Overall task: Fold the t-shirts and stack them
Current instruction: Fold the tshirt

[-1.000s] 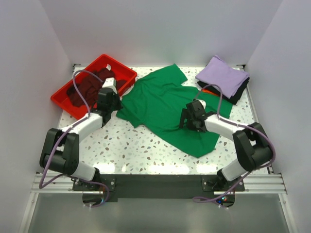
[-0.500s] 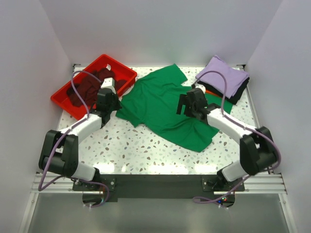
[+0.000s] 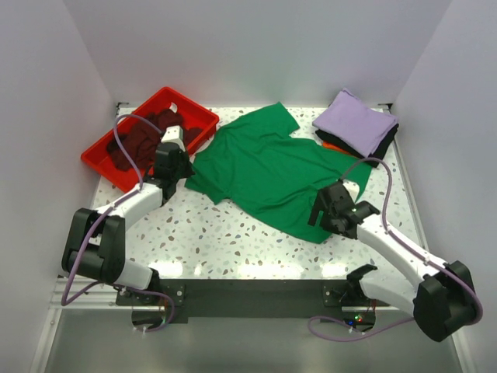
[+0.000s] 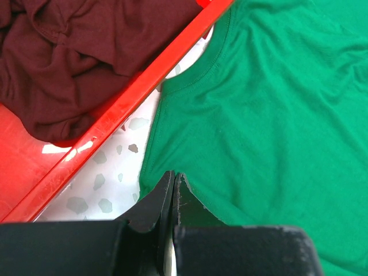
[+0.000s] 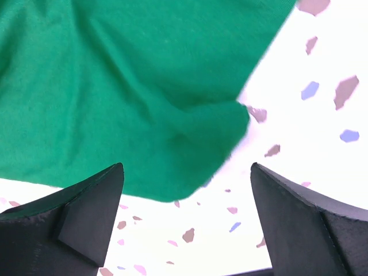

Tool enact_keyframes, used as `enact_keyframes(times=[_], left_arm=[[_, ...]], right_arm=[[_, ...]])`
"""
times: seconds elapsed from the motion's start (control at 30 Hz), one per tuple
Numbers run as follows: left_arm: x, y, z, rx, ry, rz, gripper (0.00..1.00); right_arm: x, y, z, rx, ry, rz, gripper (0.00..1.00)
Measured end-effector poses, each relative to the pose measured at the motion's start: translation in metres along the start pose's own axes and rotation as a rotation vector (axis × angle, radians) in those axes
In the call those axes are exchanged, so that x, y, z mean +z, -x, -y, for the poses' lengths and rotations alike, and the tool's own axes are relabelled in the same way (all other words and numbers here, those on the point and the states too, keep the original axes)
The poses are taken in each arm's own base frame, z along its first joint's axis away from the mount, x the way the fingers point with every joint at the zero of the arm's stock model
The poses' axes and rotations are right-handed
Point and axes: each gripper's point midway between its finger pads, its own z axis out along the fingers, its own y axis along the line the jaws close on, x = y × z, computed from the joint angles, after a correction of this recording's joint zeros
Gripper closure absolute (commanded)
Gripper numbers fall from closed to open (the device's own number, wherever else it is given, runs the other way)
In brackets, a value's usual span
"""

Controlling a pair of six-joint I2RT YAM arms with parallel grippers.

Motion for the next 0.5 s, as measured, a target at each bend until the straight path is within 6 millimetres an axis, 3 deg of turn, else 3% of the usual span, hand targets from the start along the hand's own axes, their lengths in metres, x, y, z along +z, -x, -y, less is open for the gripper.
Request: enact_keyframes(times=[0.23,0.43,0.5], left_arm=[[0.000,0.000,0.000,0.000,0.001,0.000,1.00],[0.000,0.000,-0.001,-0.001,0.001,0.000,1.00],[0.000,0.000,-0.001,-0.001,0.002,0.001,1.00]], right_arm=[[-0.010,-0.006,0.009,0.058,-0.007,-0.004,0.07],[0.007,-0.031,0.015,0.059,-0.038,-0.078,0.12],[0.013,-0.037,0.016,0.053,-0.048,-0.098,0.19]])
